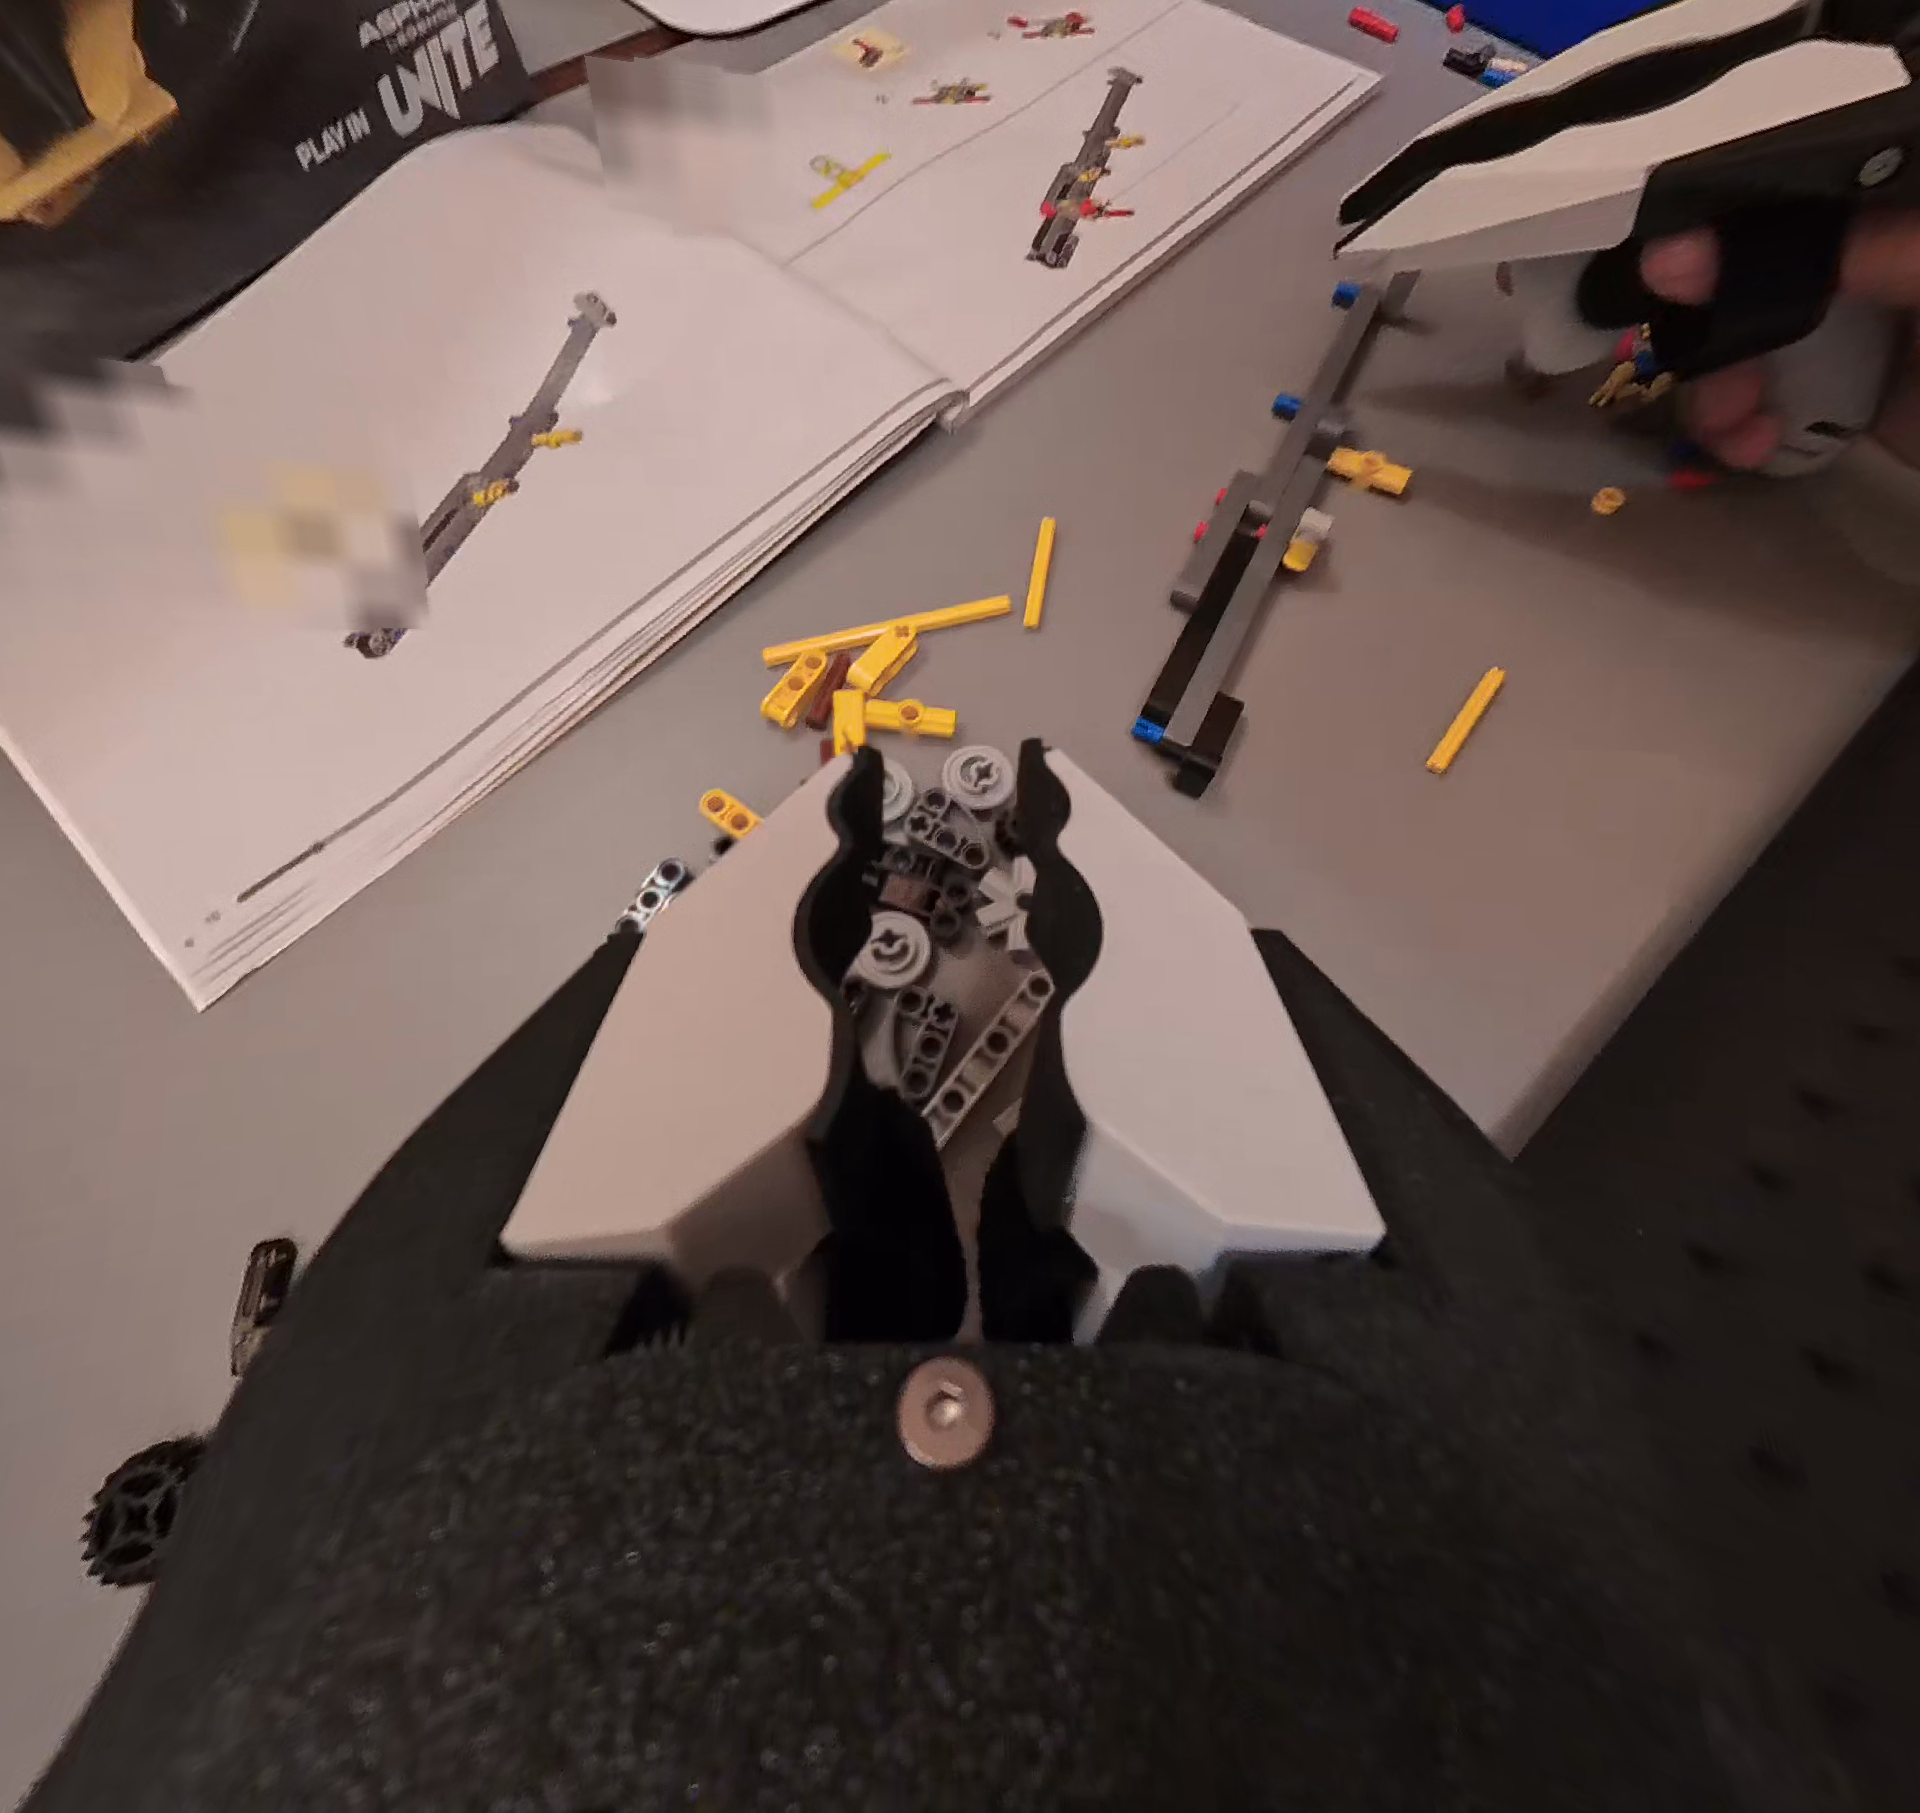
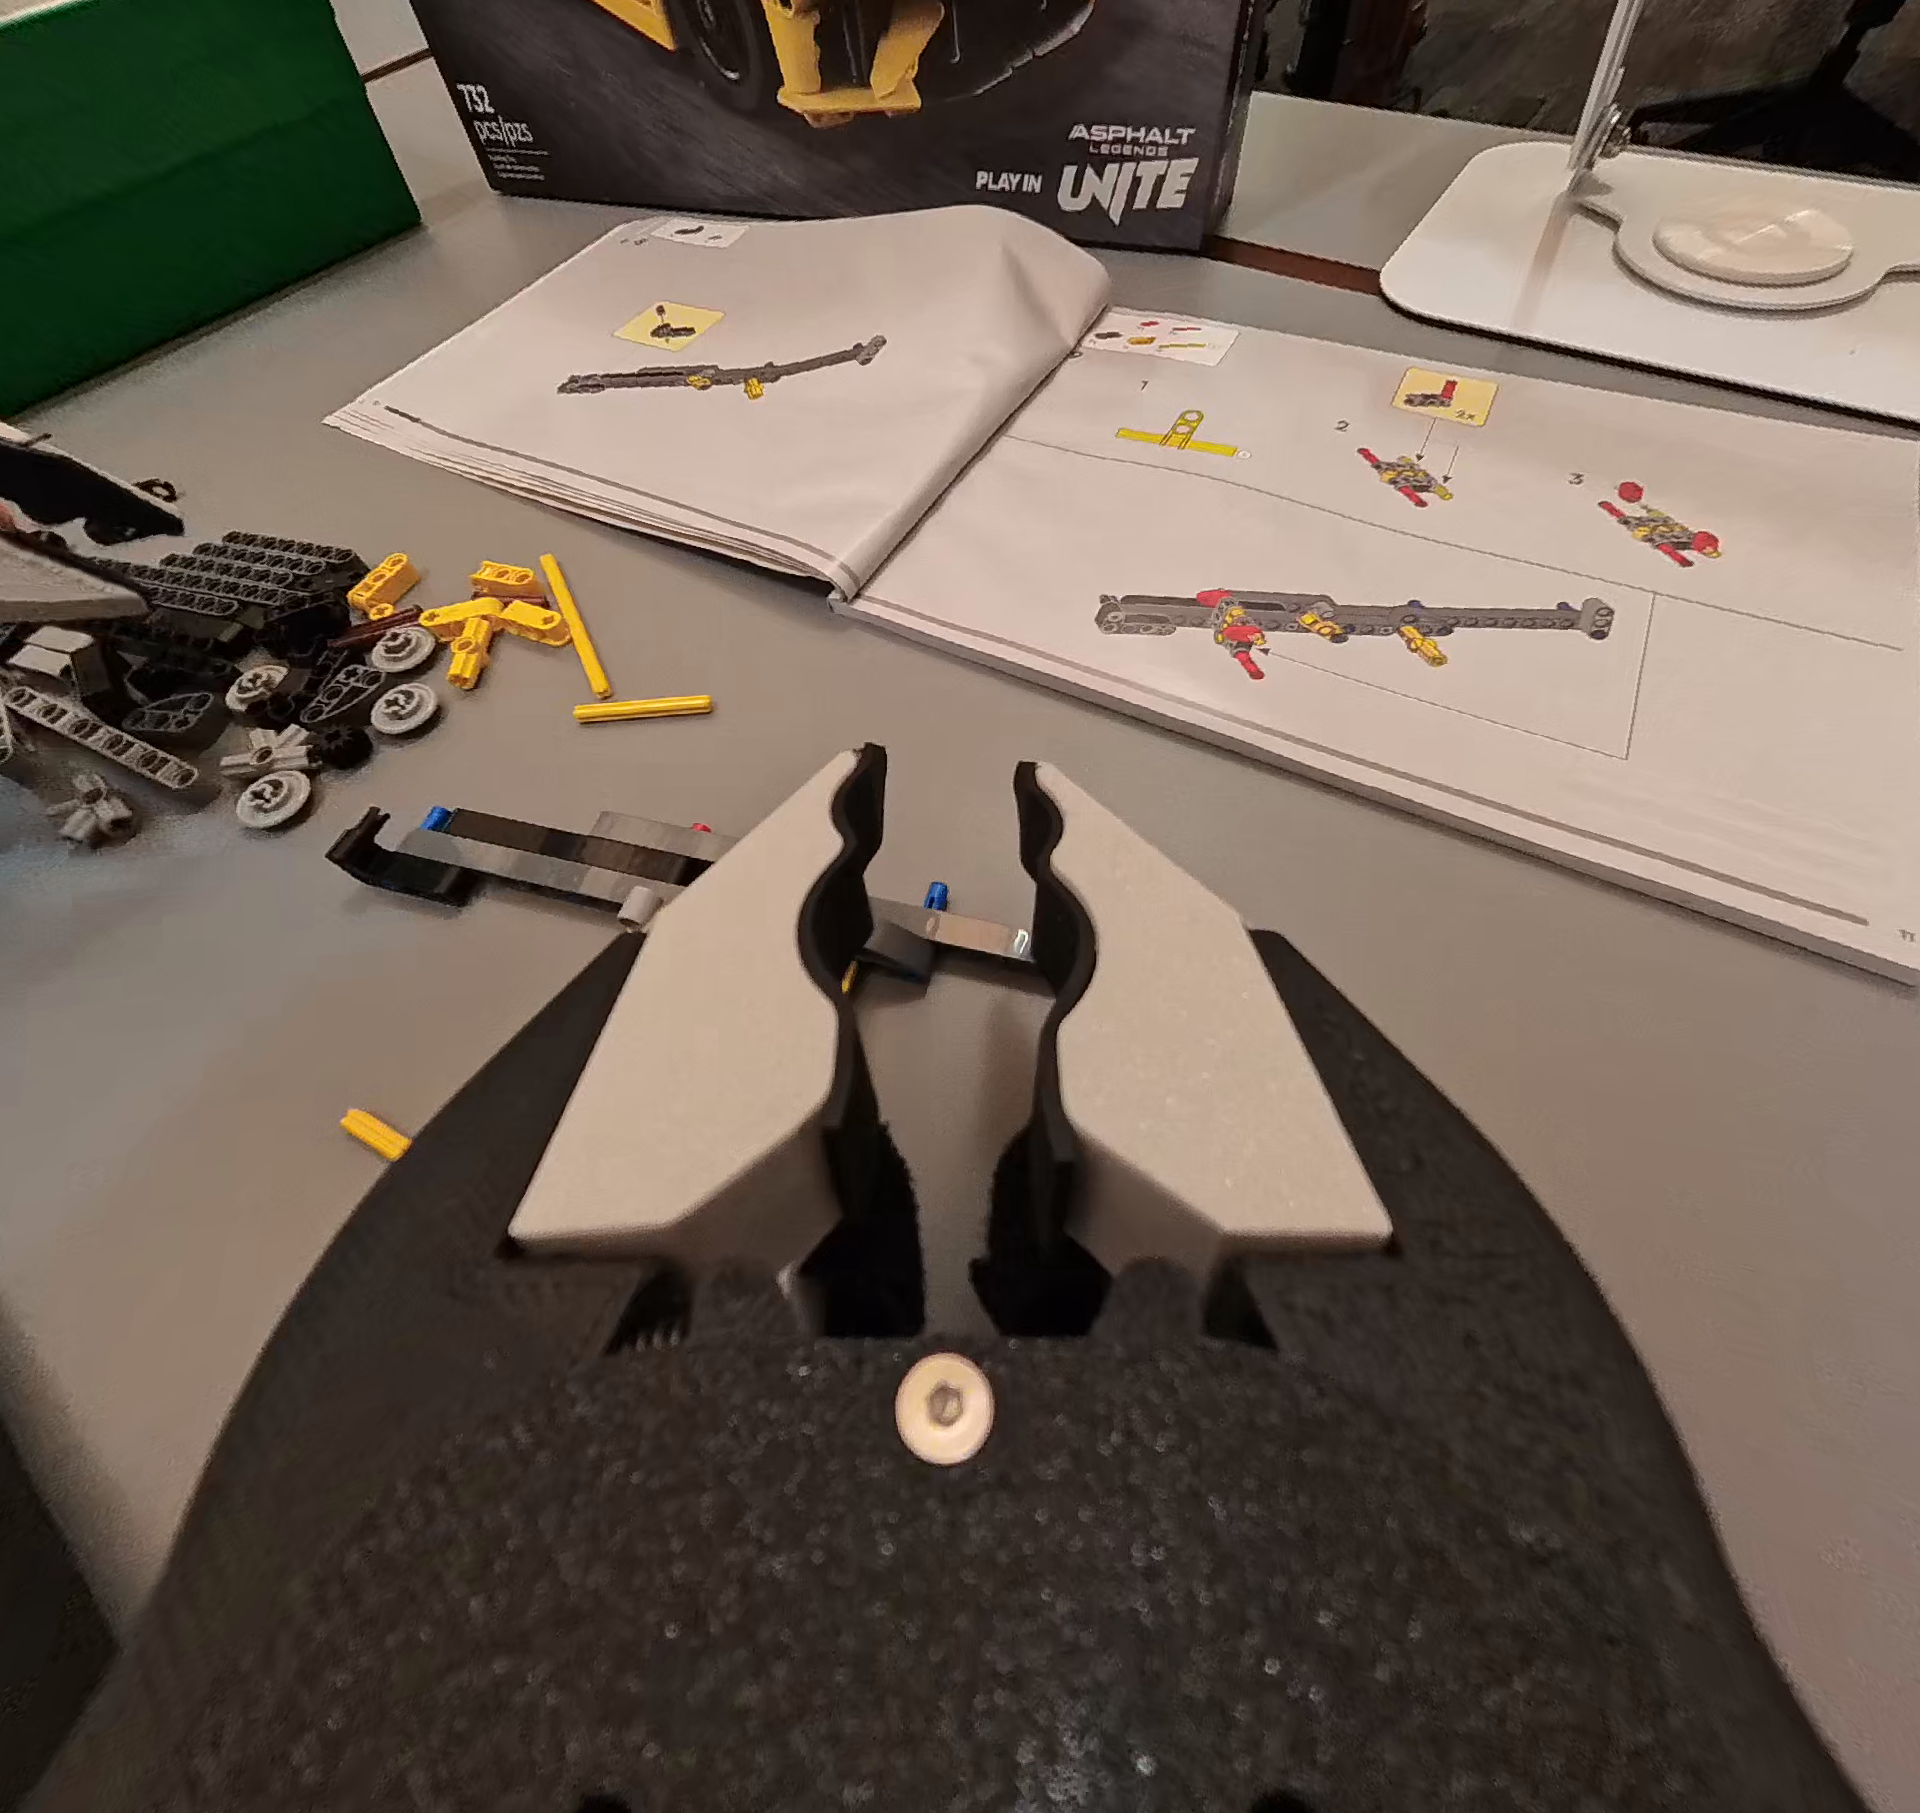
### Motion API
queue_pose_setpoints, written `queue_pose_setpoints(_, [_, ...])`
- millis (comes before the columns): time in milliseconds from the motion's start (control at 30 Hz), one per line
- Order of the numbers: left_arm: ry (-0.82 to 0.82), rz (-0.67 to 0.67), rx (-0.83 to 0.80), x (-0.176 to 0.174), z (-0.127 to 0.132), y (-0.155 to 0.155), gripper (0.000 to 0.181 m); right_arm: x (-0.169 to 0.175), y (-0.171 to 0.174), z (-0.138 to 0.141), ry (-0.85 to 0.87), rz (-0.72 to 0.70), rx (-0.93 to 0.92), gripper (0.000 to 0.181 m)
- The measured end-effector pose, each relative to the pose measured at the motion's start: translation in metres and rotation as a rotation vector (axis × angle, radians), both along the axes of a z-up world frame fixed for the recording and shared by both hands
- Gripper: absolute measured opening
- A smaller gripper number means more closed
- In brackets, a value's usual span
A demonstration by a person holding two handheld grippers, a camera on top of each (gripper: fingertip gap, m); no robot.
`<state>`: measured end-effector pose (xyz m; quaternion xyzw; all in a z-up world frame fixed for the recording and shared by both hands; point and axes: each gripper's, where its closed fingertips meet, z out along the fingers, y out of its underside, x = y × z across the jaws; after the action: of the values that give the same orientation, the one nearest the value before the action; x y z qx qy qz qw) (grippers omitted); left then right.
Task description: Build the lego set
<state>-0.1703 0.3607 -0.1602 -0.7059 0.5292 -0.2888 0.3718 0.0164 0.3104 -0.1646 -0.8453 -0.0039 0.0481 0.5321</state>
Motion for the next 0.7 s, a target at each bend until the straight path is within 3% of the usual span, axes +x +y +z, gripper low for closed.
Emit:
queue_pose_setpoints(133, [0.052,-0.024,-0.017,0.001,-0.007,0.009,0.023,0.001,0.000,-0.001,-0.004,-0.004,-0.006,0.025])
queue_pose_setpoints(300, [0.179,-0.102,0.080,0.014,-0.017,0.037,0.020,0.003,0.001,-0.006,-0.028,-0.004,-0.032,0.025])
queue_pose_setpoints(467, [0.382,-0.341,0.112,0.023,-0.037,0.063,0.017,0.001,0.003,-0.005,-0.032,0.007,-0.030,0.025])
queue_pose_setpoints(567, [0.431,-0.509,0.107,0.025,-0.042,0.060,0.015,-0.001,0.004,-0.004,-0.029,0.017,-0.026,0.025])
queue_pose_setpoints(700, [0.484,-0.613,0.099,0.024,-0.050,0.060,0.013,0.000,0.005,-0.005,-0.042,0.019,-0.035,0.025])
